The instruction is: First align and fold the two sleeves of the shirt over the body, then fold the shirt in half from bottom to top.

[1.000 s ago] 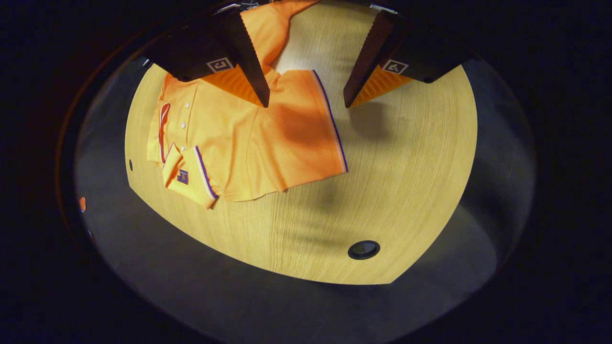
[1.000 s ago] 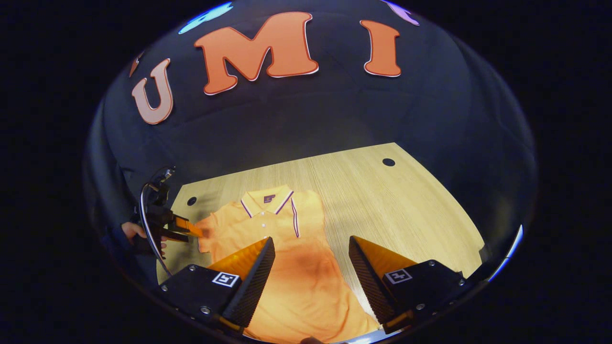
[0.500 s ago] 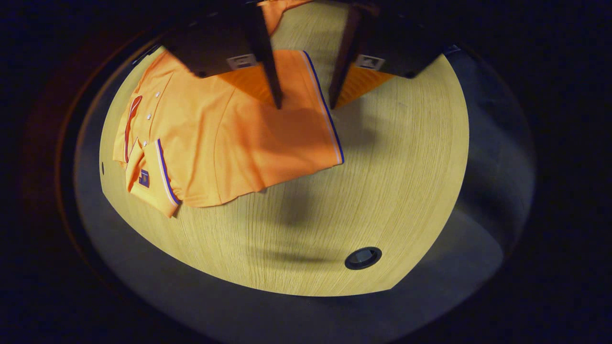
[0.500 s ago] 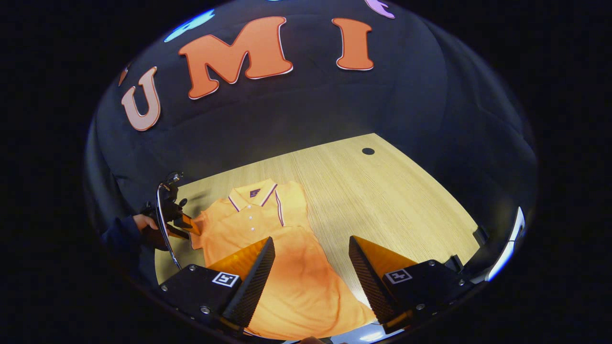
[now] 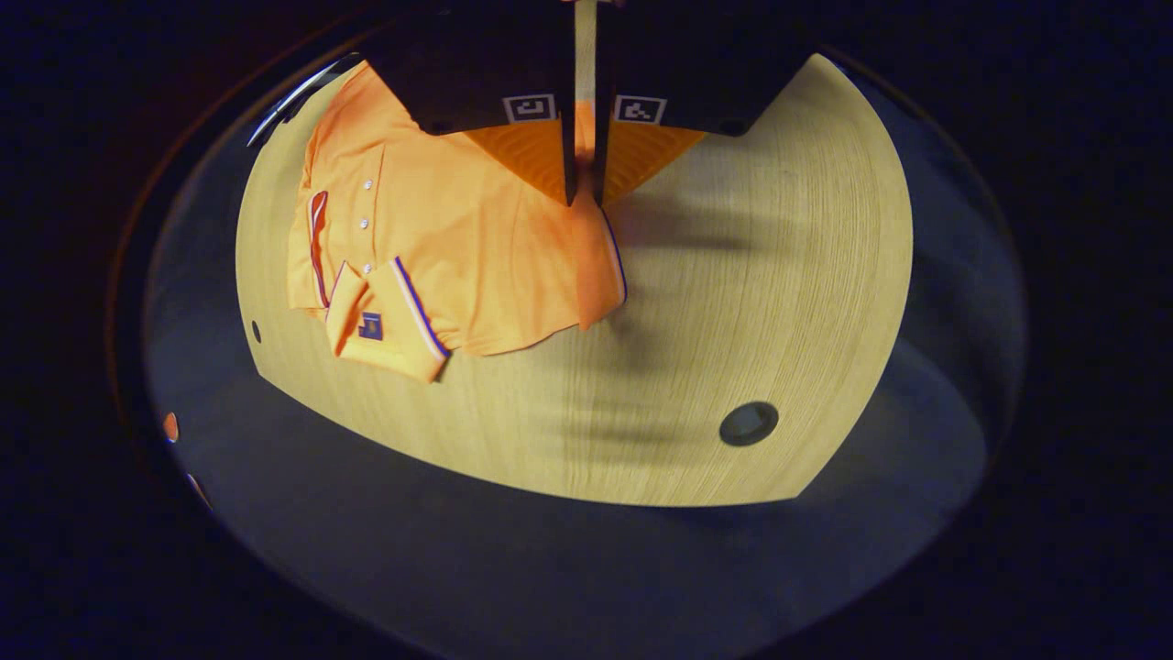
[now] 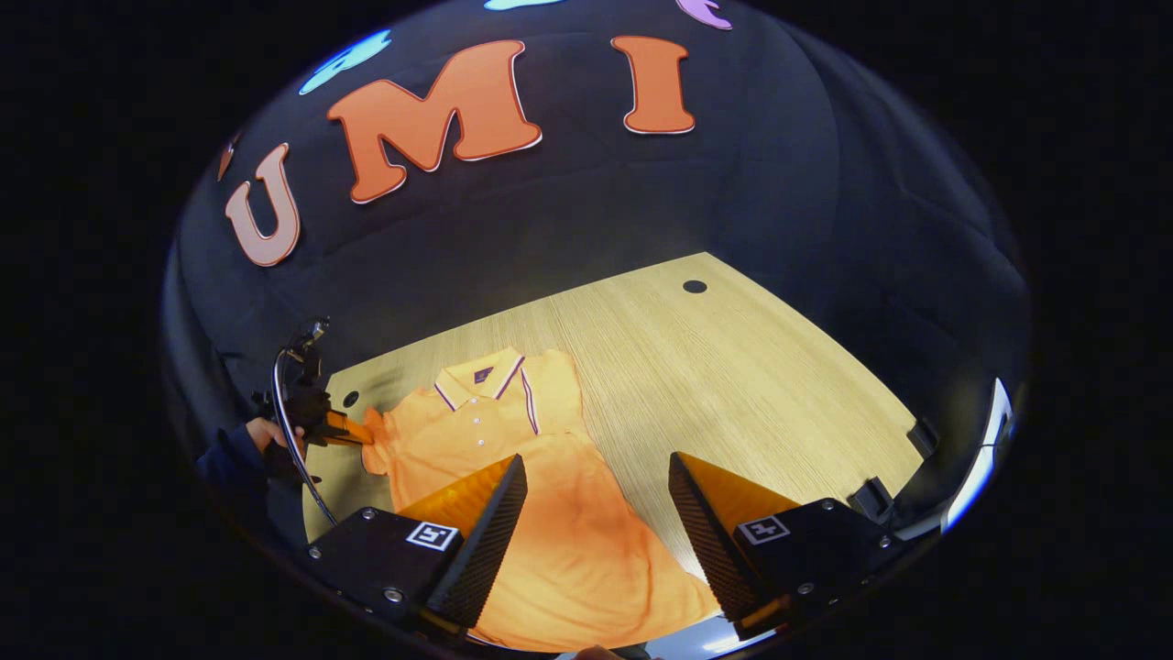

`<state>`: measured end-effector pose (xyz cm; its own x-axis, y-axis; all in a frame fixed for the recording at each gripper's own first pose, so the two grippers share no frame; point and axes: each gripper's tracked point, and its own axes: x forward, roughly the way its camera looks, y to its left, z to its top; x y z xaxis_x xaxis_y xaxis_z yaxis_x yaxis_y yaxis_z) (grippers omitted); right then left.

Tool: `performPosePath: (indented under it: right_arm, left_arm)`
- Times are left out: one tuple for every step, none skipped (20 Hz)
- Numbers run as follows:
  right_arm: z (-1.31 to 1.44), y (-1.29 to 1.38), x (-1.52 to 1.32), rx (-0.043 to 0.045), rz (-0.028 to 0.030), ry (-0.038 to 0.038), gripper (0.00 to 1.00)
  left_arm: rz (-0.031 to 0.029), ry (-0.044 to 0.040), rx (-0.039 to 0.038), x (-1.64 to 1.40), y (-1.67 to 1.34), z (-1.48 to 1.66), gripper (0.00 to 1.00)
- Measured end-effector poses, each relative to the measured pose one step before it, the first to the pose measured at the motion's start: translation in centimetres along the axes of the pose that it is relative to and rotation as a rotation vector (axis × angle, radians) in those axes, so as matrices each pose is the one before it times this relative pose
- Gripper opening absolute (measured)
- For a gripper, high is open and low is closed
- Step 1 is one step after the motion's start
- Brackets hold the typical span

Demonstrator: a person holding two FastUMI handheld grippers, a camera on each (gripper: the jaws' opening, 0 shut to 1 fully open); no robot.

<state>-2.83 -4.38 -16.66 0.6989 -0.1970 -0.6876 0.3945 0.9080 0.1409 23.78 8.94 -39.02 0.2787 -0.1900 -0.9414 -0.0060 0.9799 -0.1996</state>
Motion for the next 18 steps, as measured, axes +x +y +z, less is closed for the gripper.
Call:
performPosePath:
  right_arm:
    - [0.047,-0.004,-0.213,0.00261,-0.00181,-0.00864,0.95]
    - [0.054,-0.031,-0.171,0.00109,-0.00407,-0.00514,0.95]
    - [0.013,-0.027,-0.167,-0.00124,-0.00123,-0.00711,0.95]
    - [0.130,-0.131,-0.183,-0.00329,-0.00646,-0.00878,0.95]
    - [0.011,-0.038,-0.174,-0.00359,-0.00526,-0.00622,0.95]
    - [-0.100,0.000,-0.158,-0.00053,-0.00336,-0.00238,0.95]
    - [-0.215,0.034,-0.195,0.00184,-0.00144,0.00322,0.95]
    - [-0.231,0.025,-0.143,0.00107,-0.00063,0.00352,0.95]
    - [-0.185,-0.145,-0.028,0.00043,-0.00644,0.00031,0.95]
    - [-0.132,-0.078,-0.073,0.00178,-0.00351,0.00088,0.95]
    - [-0.107,-0.110,-0.122,0.00433,-0.00442,-0.00075,0.95]
    - [-0.027,-0.028,-0.165,0.00337,0.00091,0.00022,0.95]
    - [-0.063,-0.183,-0.108,0.00215,-0.00308,-0.00149,0.95]
    - [0.054,-0.073,-0.032,-0.00118,0.00151,-0.00087,0.95]
    - [0.035,-0.062,0.023,-0.00334,0.00103,-0.00423,0.95]
    - [0.133,-0.120,0.020,-0.00515,0.00289,-0.00572,0.95]
    - [0.128,-0.178,0.032,-0.00184,0.00100,-0.00612,0.95]
    - [0.064,-0.154,0.076,0.00077,0.00498,-0.00519,0.95]
  left_arm:
    - [-0.01993,-0.01351,0.01682,-0.514,-1.031,0.329,0.09]
    - [-0.01208,-0.00549,0.01411,-0.221,-0.880,0.200,0.09]
    - [-0.01307,-0.00220,0.01183,-0.128,-0.920,0.087,0.09]
    - [-0.00705,-0.00043,0.01007,0.008,-0.789,0.162,0.09]
    - [-0.01368,0.00034,0.00800,0.042,-1.016,0.107,0.09]
    - [-0.01330,0.00035,0.01278,0.055,-1.027,0.226,0.09]
    - [-0.01573,-0.00348,0.01308,0.191,-1.083,0.277,0.09]
    - [-0.01772,-0.00114,0.01651,0.169,-1.158,0.241,0.08]
    - [-0.02040,-0.00315,0.01017,0.148,-1.175,0.142,0.09]
    - [-0.03391,-0.00726,0.01444,0.199,-1.070,0.312,0.10]
    - [-0.04063,-0.00204,0.00474,-0.093,-1.390,0.198,0.14]
    - [-0.04588,-0.00260,0.00289,0.044,-1.233,-0.022,0.29]
    - [-0.03294,0.00068,0.00237,-0.077,-0.955,-0.118,0.31]
    - [-0.01411,-0.00300,0.00276,-0.107,-0.412,-0.291,0.59]
    - [0.00202,-0.00916,0.00667,-0.306,0.004,-0.085,0.67]
    - [0.01401,-0.01170,0.01390,-0.569,0.366,0.000,0.84]
    - [0.01772,-0.00981,0.01314,-0.554,0.333,-0.247,0.91]
    - [0.01740,-0.00517,0.00867,-0.685,0.172,-0.349,0.93]
